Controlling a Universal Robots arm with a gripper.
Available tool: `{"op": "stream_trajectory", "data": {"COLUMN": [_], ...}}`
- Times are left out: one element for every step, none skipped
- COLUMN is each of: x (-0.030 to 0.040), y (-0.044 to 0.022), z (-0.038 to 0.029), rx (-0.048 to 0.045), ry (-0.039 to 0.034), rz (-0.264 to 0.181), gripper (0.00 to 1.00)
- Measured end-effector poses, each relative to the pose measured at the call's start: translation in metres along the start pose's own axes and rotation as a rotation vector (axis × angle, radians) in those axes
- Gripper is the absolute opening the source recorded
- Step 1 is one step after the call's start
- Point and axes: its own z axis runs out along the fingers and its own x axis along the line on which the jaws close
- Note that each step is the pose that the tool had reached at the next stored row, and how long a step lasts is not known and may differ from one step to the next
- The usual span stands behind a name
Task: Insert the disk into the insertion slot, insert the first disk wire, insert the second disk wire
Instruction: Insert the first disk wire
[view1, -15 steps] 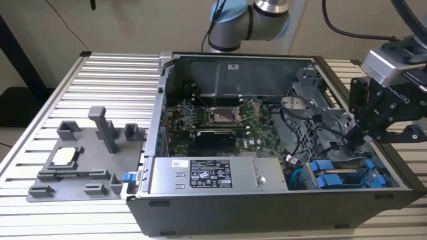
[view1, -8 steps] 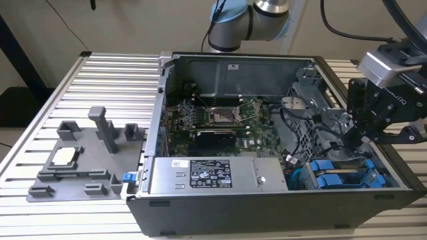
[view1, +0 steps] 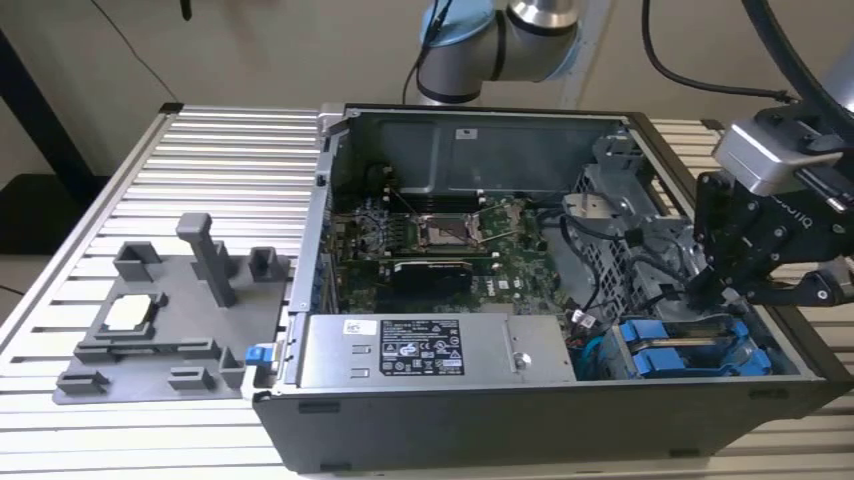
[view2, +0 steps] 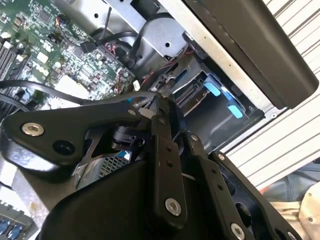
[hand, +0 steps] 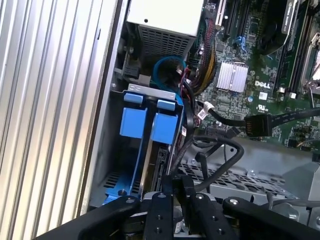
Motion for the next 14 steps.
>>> {"op": "stream_trajectory", "data": {"x": [0.0028, 0.0058, 0.0089, 0.0122, 0.0156, 0.0185, 0.0201, 0.0202, 0.0202, 0.0202, 0.0202, 0.0202, 0.0203, 0.0203], "y": [0.0005, 0.0011, 0.0017, 0.0024, 0.003, 0.0036, 0.0039, 0.0039, 0.0039, 0.0039, 0.0039, 0.0039, 0.0039, 0.0039], "z": [0.0004, 0.0006, 0.0006, 0.0006, 0.0007, 0.0006, 0.0005, 0.0004, 0.0004, 0.0004, 0.0004, 0.0004, 0.0005, 0.0005], "rx": [0.0, 0.0, 0.0001, 0.0001, 0.0002, 0.0002, 0.0002, 0.0002, 0.0002, 0.0002, 0.0002, 0.0002, 0.0002, 0.0003], "ry": [0.0, 0.0001, 0.0001, 0.0, -0.0002, -0.0002, -0.0002, 0.0001, 0.0001, 0.0, 0.0, 0.0, -0.0002, -0.0002], "rz": [0.001, 0.002, 0.002, 0.003, 0.004, 0.005, 0.005, 0.006, 0.006, 0.006, 0.006, 0.006, 0.006, 0.008], "gripper": [0.19, 0.19, 0.19, 0.19, 0.19, 0.19, 0.19, 0.19, 0.19, 0.19, 0.19, 0.19, 0.19, 0.19]}}
